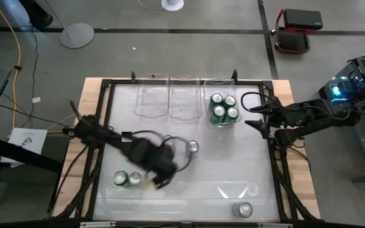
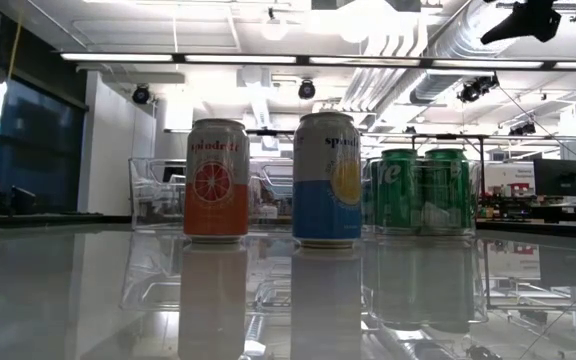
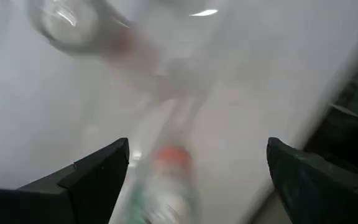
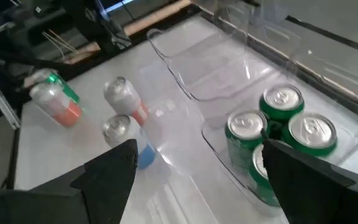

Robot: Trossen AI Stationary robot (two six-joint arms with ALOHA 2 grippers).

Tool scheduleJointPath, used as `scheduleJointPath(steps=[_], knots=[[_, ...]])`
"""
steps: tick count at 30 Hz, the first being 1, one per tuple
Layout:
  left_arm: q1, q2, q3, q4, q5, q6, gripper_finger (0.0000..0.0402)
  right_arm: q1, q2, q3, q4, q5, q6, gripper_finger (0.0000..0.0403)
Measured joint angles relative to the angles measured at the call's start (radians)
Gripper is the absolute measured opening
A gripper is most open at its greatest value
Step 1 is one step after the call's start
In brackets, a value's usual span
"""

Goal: Sort soda cans
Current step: Put green soda can into the right transparent bin

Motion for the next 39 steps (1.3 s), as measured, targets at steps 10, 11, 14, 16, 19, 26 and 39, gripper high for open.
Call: scheduleJointPath(steps=[10, 11, 14, 16, 19, 26, 39], knots=[[-0.308, -0.211, -0.304, 0.004, 0.012, -0.171, 0.0355, -0.002, 0.007, 0.000, 0.184, 0.065, -0.083, 0.0330], [-0.324, -0.230, -0.353, 0.001, 0.021, -0.198, 0.0355, -0.003, 0.007, 0.000, 0.193, 0.074, -0.085, 0.0330], [-0.362, -0.288, -0.486, 0.009, 0.058, -0.260, 0.0355, -0.003, 0.008, 0.000, 0.195, 0.087, -0.090, 0.0330], [-0.371, -0.329, -0.565, 0.056, 0.060, -0.265, 0.0357, -0.004, 0.008, 0.000, 0.194, 0.087, -0.085, 0.0330], [-0.375, -0.376, -0.677, 0.178, 0.060, -0.234, 0.0358, -0.004, 0.008, 0.000, 0.194, 0.086, -0.067, 0.0330], [-0.366, -0.402, -0.858, 0.286, 0.066, -0.191, 0.0358, -0.004, 0.008, 0.000, 0.194, 0.087, -0.016, 0.0330], [-0.351, -0.402, -0.943, 0.418, 0.062, -0.235, 0.0328, -0.004, 0.008, 0.000, 0.194, 0.087, 0.003, 0.0330]])
